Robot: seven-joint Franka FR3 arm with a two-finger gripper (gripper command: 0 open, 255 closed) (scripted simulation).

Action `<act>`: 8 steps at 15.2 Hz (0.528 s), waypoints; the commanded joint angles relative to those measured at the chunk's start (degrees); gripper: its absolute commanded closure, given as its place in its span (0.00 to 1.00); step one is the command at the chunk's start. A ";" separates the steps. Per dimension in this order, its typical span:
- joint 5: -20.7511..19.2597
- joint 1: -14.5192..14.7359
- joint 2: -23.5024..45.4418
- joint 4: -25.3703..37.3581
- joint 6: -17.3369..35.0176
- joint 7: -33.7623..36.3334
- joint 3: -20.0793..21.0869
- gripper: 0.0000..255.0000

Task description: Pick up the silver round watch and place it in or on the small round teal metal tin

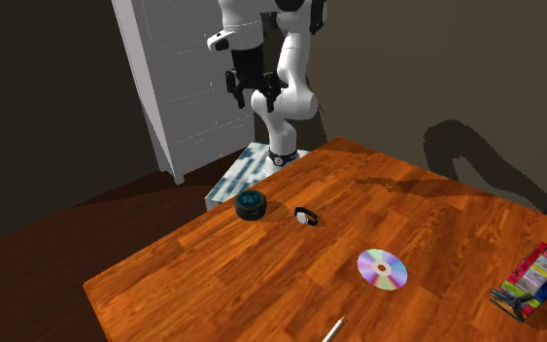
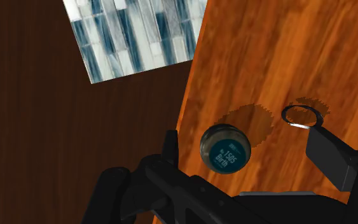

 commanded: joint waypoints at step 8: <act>0.82 2.04 2.03 -7.92 13.12 9.67 10.79 0.00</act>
